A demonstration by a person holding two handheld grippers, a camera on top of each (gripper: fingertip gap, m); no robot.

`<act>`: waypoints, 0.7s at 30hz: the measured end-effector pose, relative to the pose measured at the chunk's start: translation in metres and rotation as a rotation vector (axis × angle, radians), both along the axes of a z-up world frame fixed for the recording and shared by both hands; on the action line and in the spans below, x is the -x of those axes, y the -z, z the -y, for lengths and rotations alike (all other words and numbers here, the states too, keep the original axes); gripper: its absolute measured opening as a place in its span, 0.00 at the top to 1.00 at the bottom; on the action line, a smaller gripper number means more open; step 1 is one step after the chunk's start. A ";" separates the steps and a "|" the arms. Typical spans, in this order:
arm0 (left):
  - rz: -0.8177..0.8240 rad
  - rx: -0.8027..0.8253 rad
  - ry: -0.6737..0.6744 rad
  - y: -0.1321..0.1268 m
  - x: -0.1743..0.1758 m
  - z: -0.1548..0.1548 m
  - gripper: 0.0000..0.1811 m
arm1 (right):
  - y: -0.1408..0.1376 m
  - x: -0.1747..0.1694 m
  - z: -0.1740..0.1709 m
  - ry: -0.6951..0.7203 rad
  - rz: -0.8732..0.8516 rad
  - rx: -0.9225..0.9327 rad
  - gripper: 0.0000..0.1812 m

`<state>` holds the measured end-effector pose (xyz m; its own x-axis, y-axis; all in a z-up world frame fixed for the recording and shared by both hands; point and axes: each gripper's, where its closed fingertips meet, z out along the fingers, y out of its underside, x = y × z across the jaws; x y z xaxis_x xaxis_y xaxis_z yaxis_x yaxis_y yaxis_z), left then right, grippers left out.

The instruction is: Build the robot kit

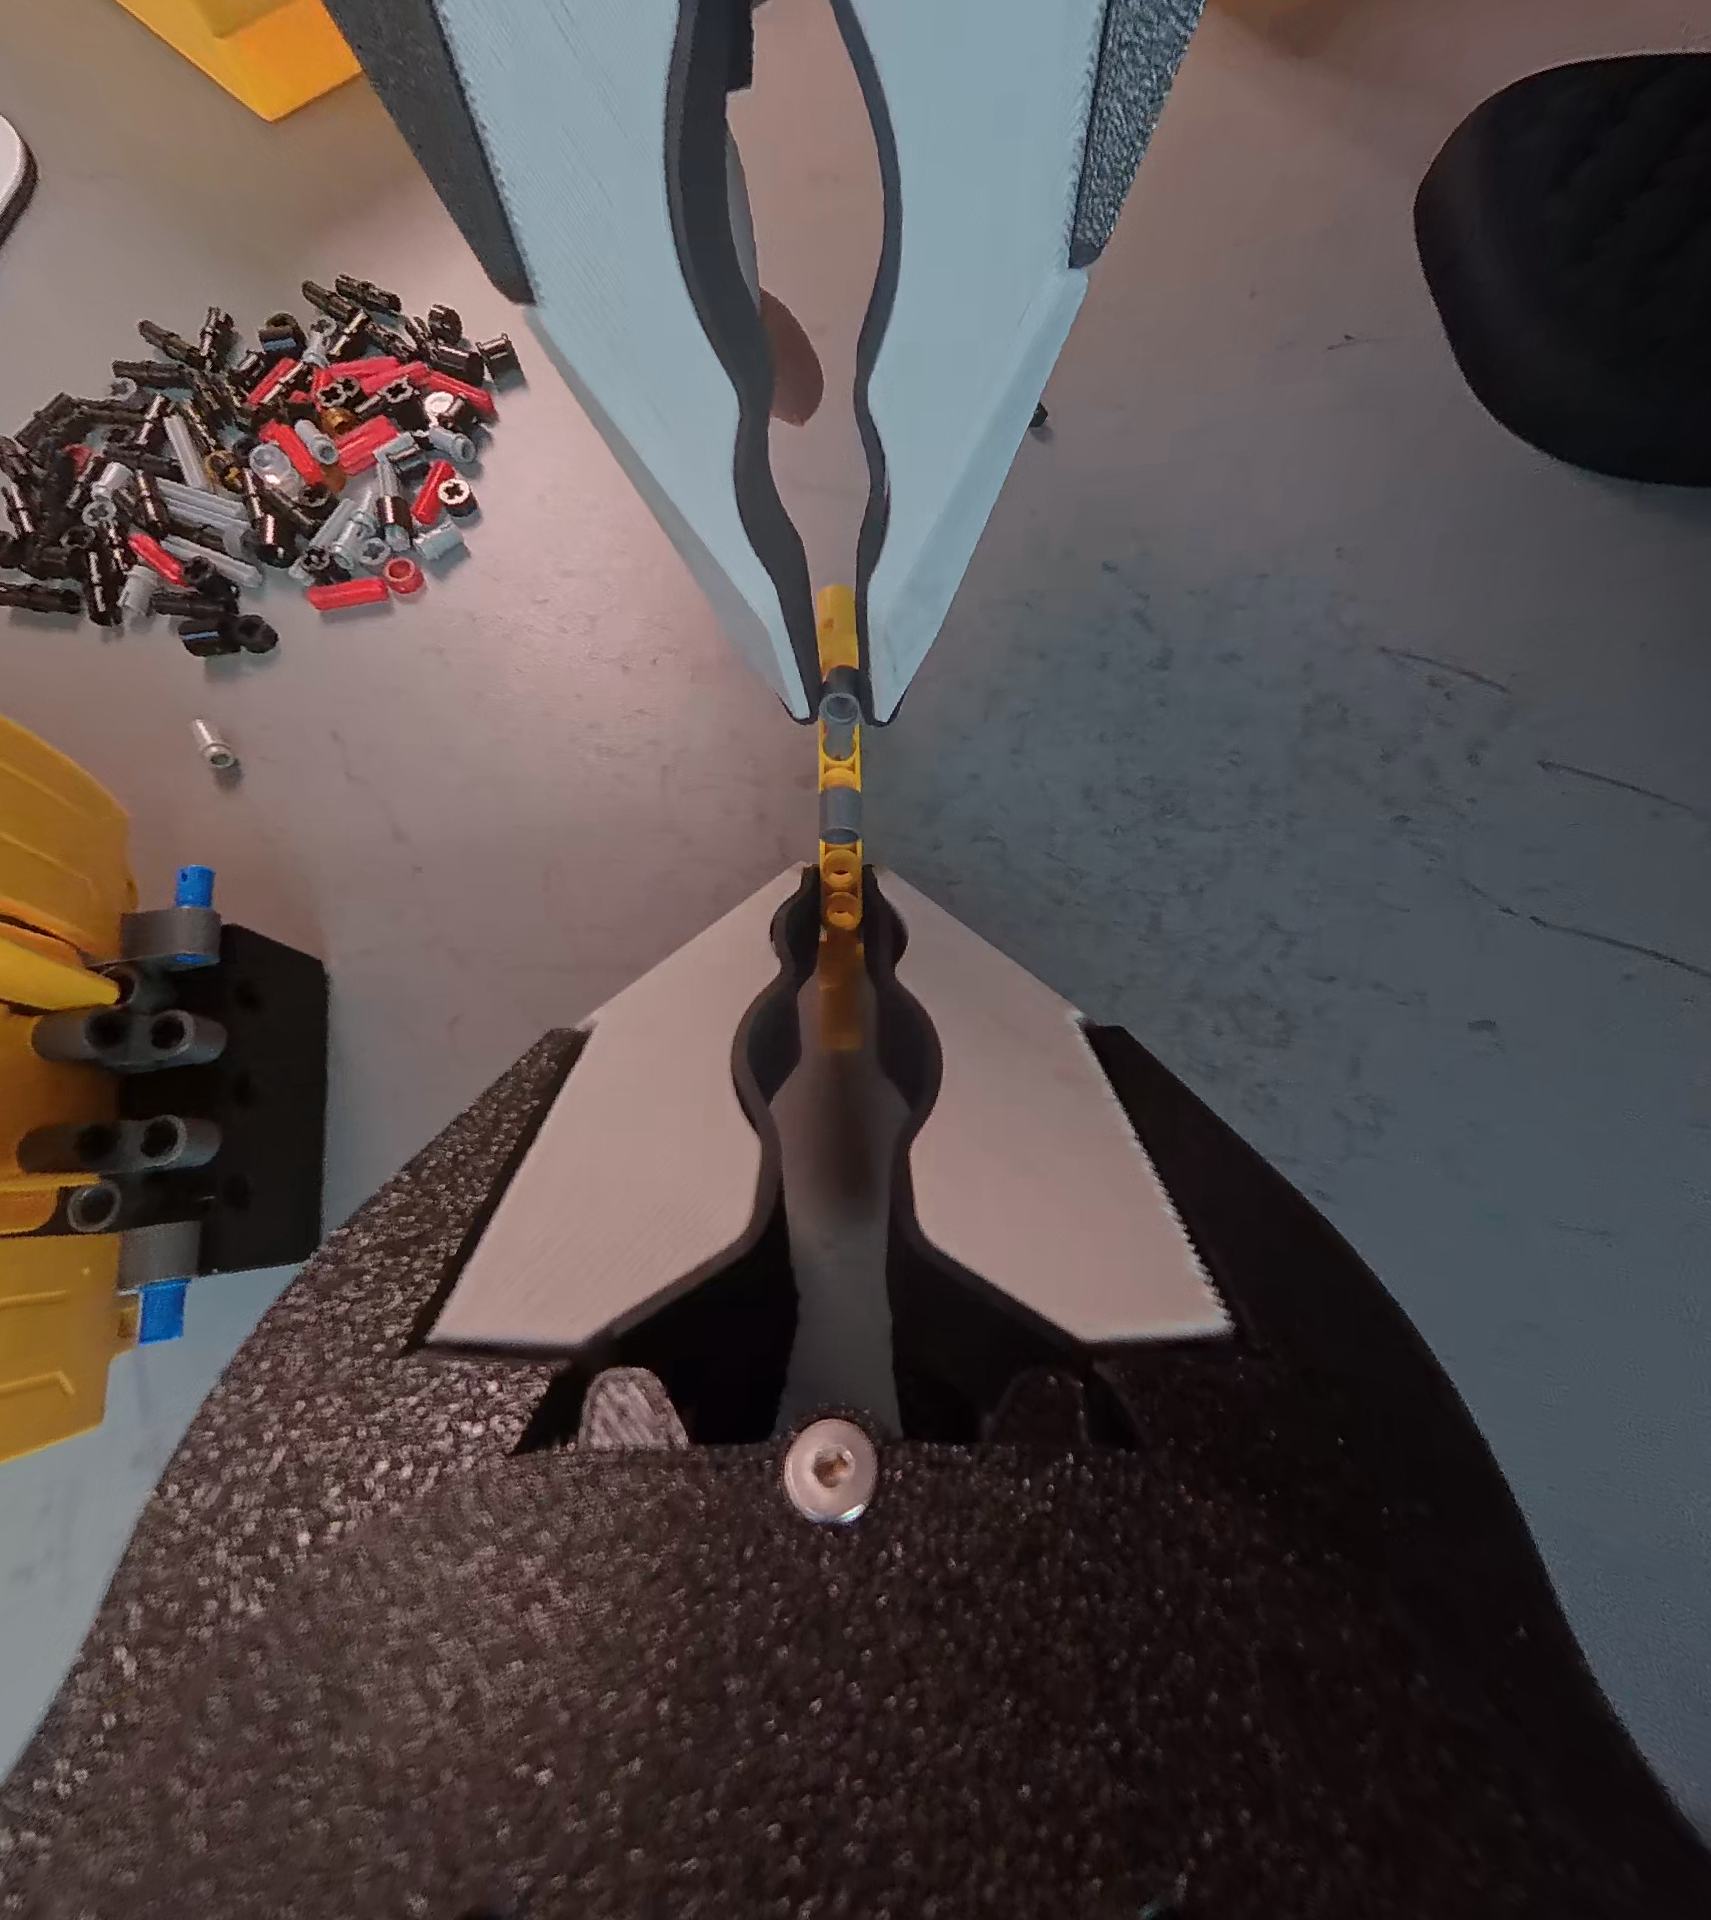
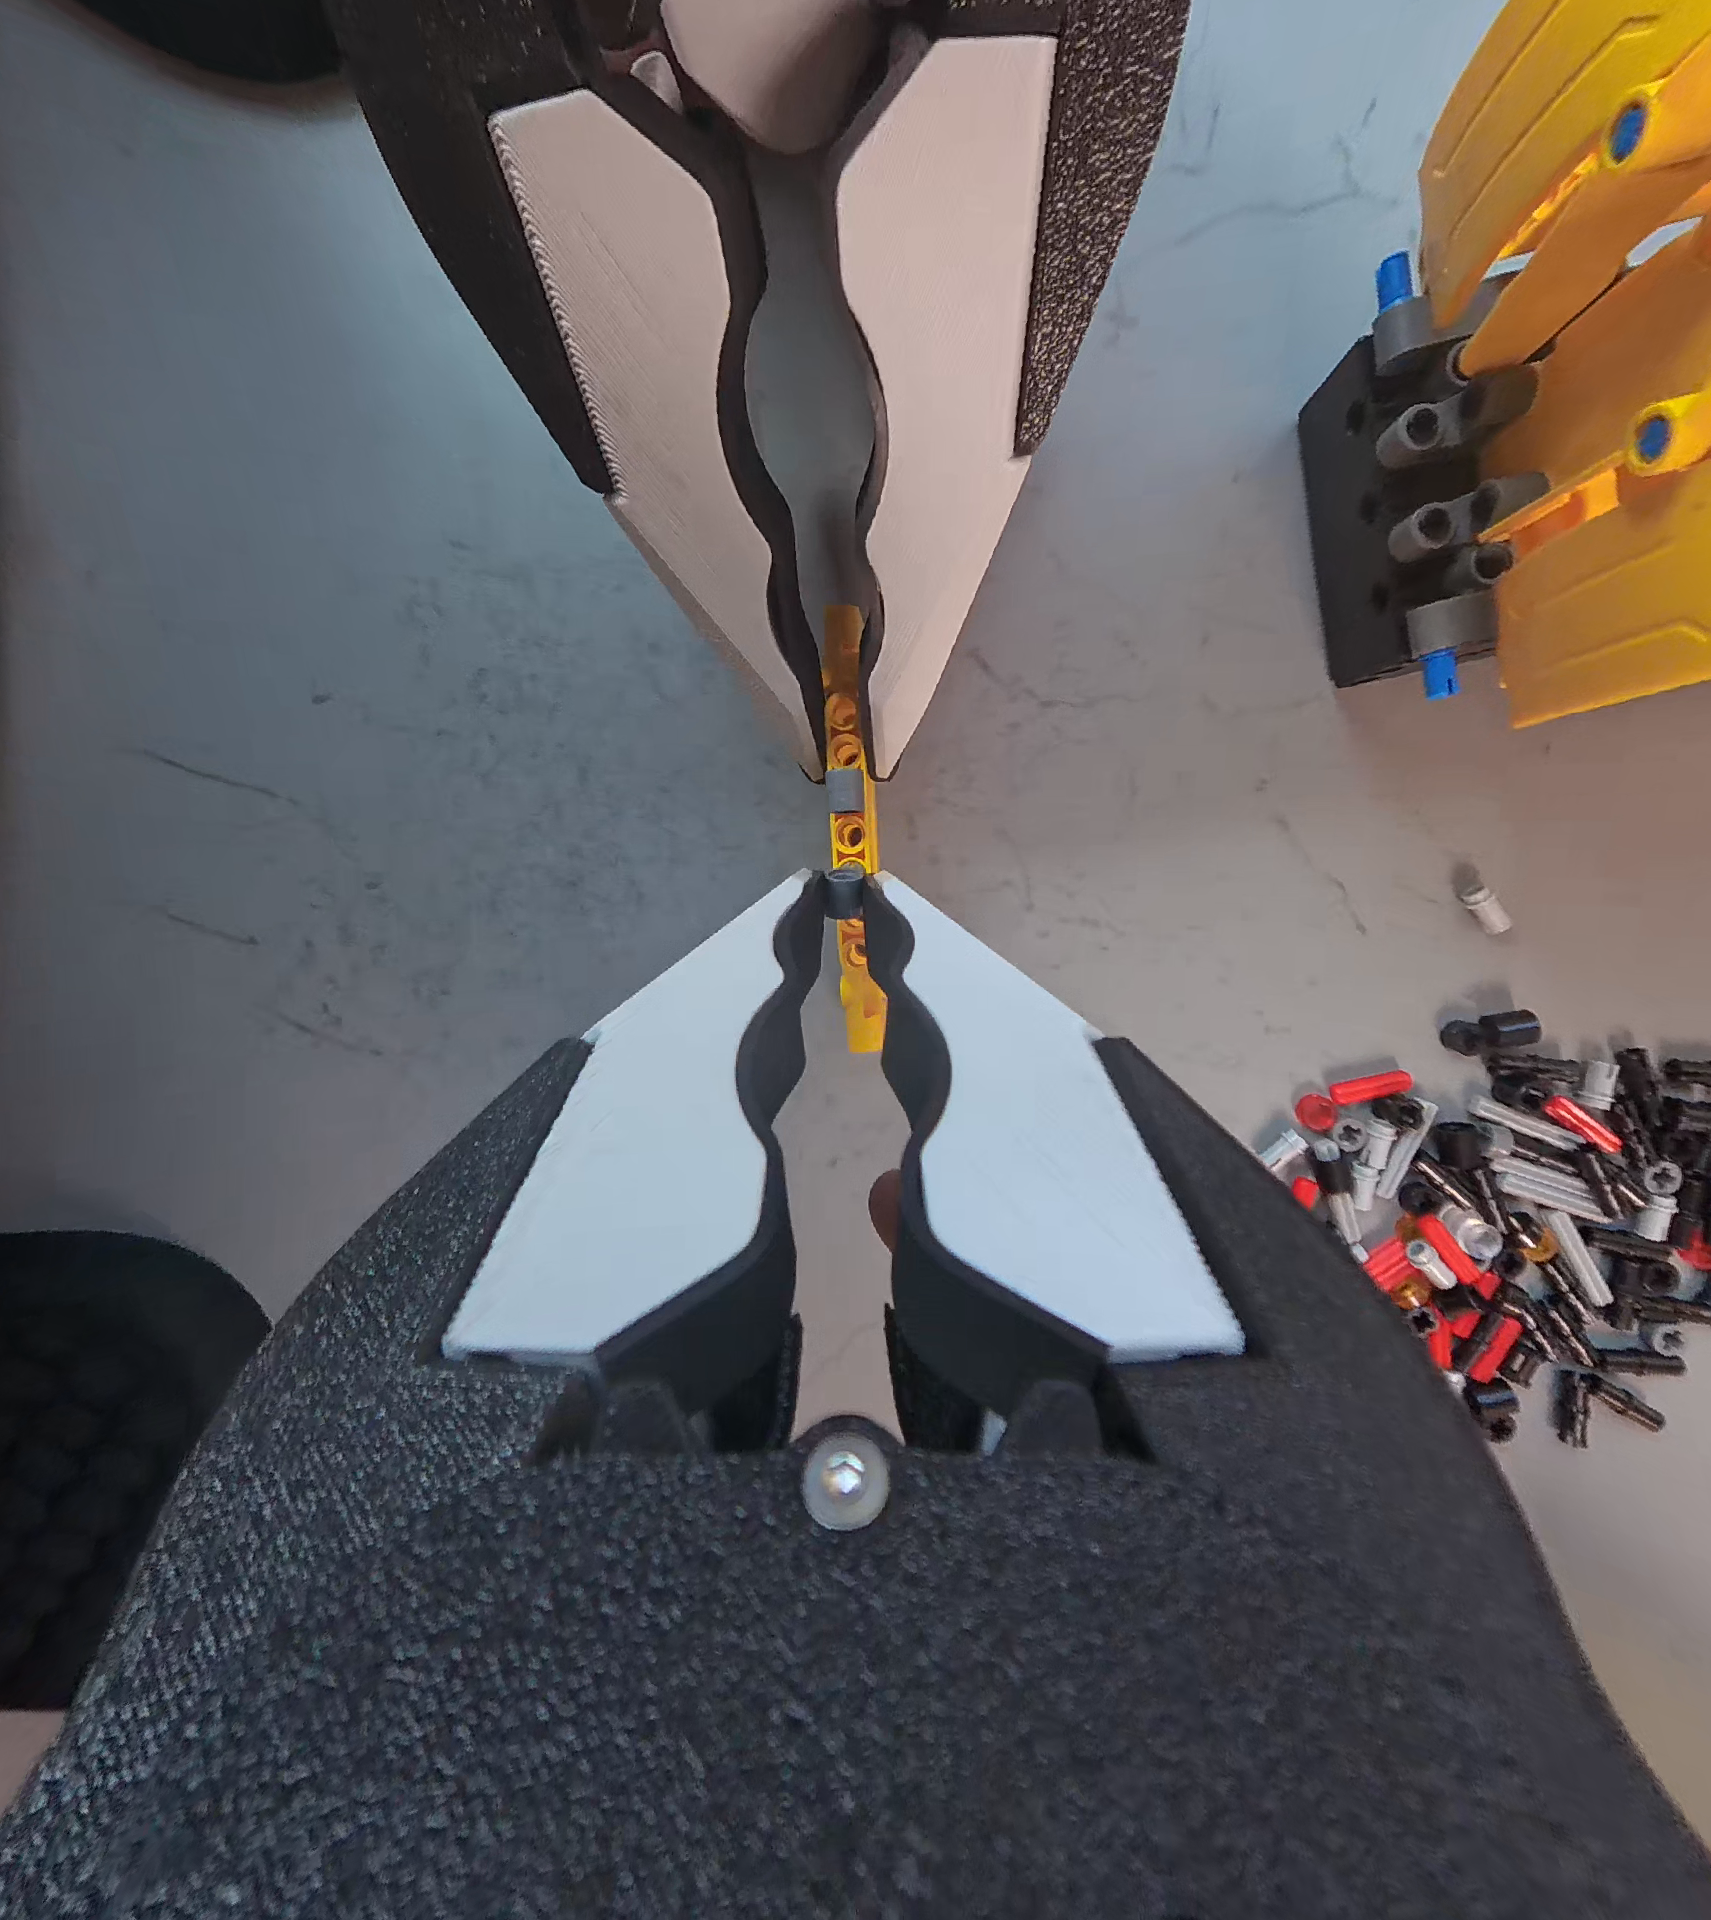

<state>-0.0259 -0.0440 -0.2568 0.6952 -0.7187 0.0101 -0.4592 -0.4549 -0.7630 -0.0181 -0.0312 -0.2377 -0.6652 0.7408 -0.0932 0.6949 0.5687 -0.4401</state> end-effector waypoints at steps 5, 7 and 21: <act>0.021 0.011 0.002 0.000 -0.001 0.001 0.96 | 0.000 0.001 0.002 -0.037 0.041 -0.040 0.96; 0.027 0.013 0.001 0.000 -0.001 0.001 0.96 | 0.000 0.002 0.003 -0.041 0.050 -0.047 0.96; 0.041 0.026 -0.006 0.000 -0.002 0.001 0.96 | 0.001 0.001 0.002 -0.049 0.075 -0.120 0.97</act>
<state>-0.0239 -0.0454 -0.2565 0.6983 -0.7135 0.0572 -0.4247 -0.4773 -0.7693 -0.0190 -0.0334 -0.2386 -0.6955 0.7163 -0.0567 0.6933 0.6482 -0.3149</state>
